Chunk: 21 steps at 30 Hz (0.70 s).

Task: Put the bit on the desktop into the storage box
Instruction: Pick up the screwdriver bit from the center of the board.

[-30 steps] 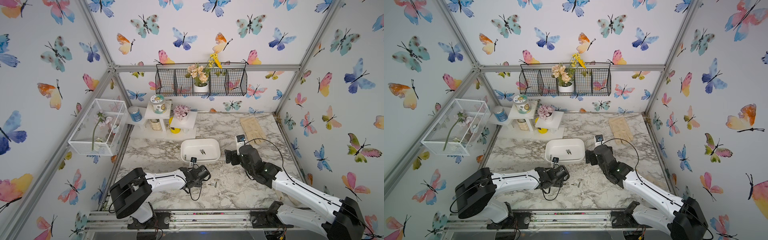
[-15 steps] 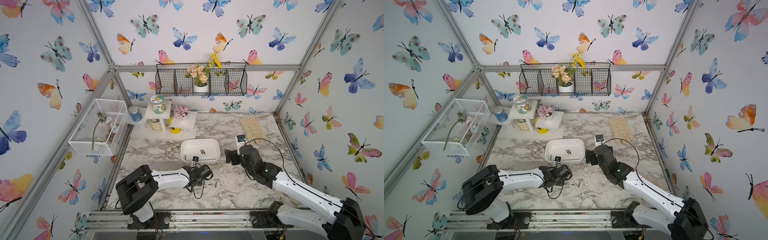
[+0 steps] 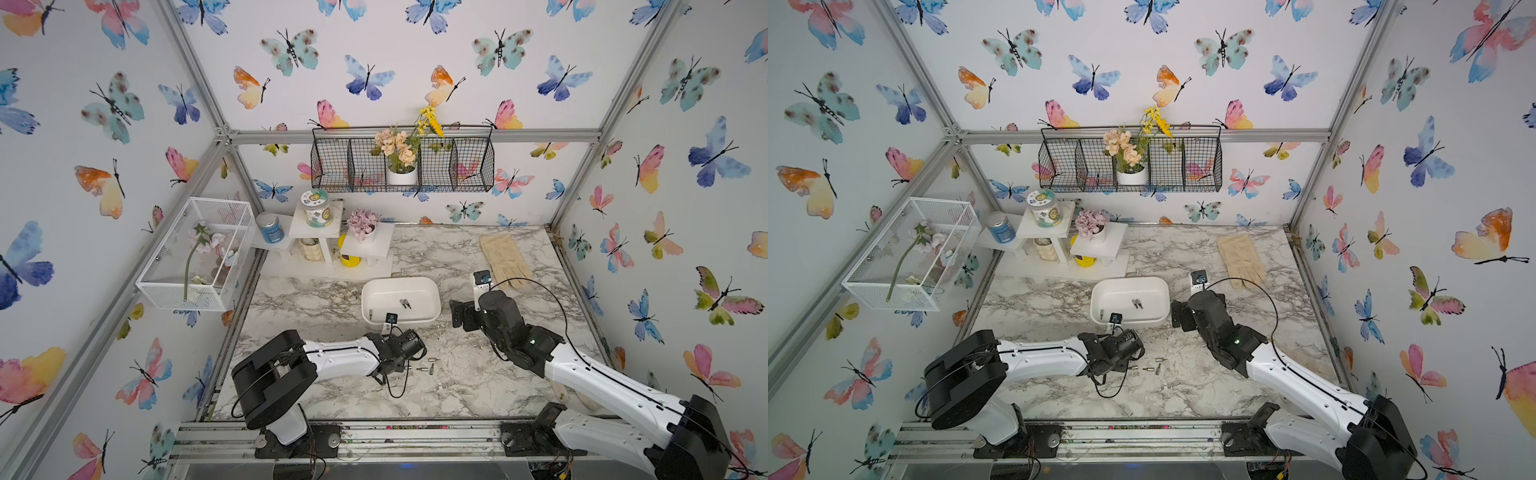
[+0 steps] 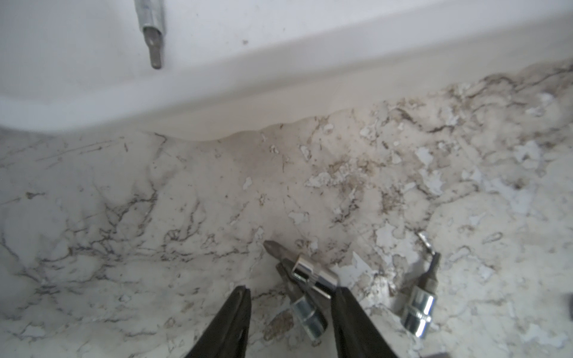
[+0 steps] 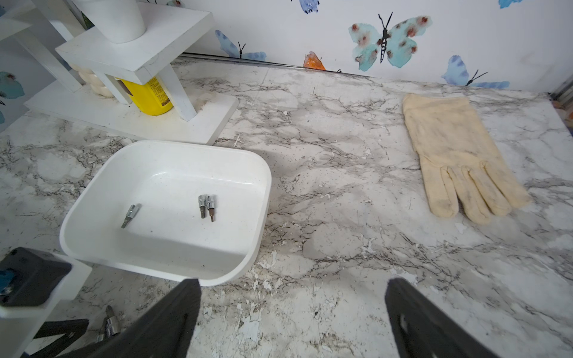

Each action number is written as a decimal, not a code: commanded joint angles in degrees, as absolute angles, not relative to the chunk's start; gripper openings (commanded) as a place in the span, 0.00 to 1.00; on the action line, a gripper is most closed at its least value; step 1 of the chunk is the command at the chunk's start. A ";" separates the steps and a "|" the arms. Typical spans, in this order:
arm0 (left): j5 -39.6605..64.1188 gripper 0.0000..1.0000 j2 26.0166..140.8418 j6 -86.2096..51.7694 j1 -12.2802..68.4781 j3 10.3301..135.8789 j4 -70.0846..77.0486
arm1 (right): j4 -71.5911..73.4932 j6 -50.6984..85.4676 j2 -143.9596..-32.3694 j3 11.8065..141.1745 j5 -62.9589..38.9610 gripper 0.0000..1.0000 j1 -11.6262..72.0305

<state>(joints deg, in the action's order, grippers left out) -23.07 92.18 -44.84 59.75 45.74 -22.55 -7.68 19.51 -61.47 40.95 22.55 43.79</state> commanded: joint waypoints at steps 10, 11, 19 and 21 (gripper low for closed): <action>-20.48 0.37 91.01 -45.67 59.87 43.20 -24.43 | -7.65 19.86 -60.20 40.08 23.55 0.98 43.51; -20.41 0.36 90.97 -45.70 59.89 43.15 -24.51 | -7.65 19.86 -60.14 40.08 23.47 0.98 43.51; -20.14 0.29 90.35 -46.04 59.92 42.45 -24.61 | -7.47 19.86 -60.01 39.99 23.20 0.99 43.51; -20.05 0.28 90.26 -46.05 59.92 42.28 -24.61 | -7.42 19.86 -59.92 39.99 23.20 0.98 43.51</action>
<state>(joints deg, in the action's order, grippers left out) -21.71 90.74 -45.89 59.75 43.90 -20.95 -7.66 19.51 -60.84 40.86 22.52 43.79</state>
